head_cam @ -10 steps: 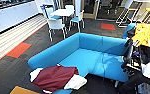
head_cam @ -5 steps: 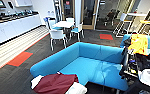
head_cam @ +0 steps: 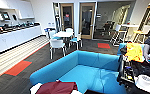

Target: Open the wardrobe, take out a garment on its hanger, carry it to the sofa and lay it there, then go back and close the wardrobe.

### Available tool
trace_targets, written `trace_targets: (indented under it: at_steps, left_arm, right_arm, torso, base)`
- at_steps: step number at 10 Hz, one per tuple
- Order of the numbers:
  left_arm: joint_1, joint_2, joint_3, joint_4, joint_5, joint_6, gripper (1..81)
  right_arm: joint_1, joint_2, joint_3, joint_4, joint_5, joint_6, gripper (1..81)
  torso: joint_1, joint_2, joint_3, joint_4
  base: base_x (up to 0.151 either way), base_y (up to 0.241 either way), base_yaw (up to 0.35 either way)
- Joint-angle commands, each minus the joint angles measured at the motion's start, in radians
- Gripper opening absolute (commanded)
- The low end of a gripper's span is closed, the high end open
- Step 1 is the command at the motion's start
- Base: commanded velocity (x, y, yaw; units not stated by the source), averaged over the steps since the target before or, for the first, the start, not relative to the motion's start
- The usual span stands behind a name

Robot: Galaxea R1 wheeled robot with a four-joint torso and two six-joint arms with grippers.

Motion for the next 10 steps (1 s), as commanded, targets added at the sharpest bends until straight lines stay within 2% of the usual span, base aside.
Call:
trace_targets:
  at_steps: [1, 2, 4, 5, 6, 7, 10]
  left_arm:
    - [-0.031, 0.001, -0.005, 0.011, 0.039, 0.003, 81.1]
    - [-0.033, 0.001, -0.005, 0.011, 0.041, 0.003, 81.1]
    - [-0.034, 0.004, -0.005, 0.011, 0.041, 0.003, 81.1]
    - [-0.036, 0.005, -0.005, 0.011, 0.041, 0.003, 81.1]
    - [-0.037, 0.005, -0.002, 0.011, 0.041, 0.003, 81.1]
    - [-0.036, 0.005, -0.002, 0.011, 0.041, 0.003, 81.1]
    - [-0.037, 0.008, -0.002, 0.011, 0.041, 0.003, 81.1]
  right_arm:
    - [0.014, 0.013, 0.007, -0.005, -0.053, -0.002, 81.1]
    - [0.014, 0.013, 0.007, -0.005, -0.053, -0.002, 81.1]
    - [0.014, 0.013, 0.007, -0.005, -0.053, -0.002, 81.1]
    - [0.014, 0.013, 0.007, -0.005, -0.052, -0.001, 81.1]
    - [0.014, 0.013, 0.007, -0.005, -0.052, -0.001, 81.1]
    - [0.014, 0.013, 0.007, -0.005, -0.053, -0.002, 81.1]
    - [0.014, 0.014, 0.007, -0.005, -0.053, -0.002, 81.1]
  torso:
    - [0.002, 0.000, -0.001, 0.001]
    - [0.002, 0.000, 0.007, -0.009]
    - [0.002, 0.000, 0.008, -0.010]
    - [0.002, 0.000, 0.008, -0.034]
    - [0.002, 0.000, 0.030, -0.036]
    - [0.002, 0.000, 0.015, -0.021]
    - [0.002, 0.000, 0.019, -0.025]
  base:
    - [0.000, 0.000, 0.000]
    - [0.000, 0.000, 0.000]
    - [0.000, 0.000, 0.000]
    - [0.000, 0.000, 0.000]
    - [0.000, 0.000, 0.000]
    - [0.000, 0.000, 0.000]
    - [0.000, 0.000, 0.000]
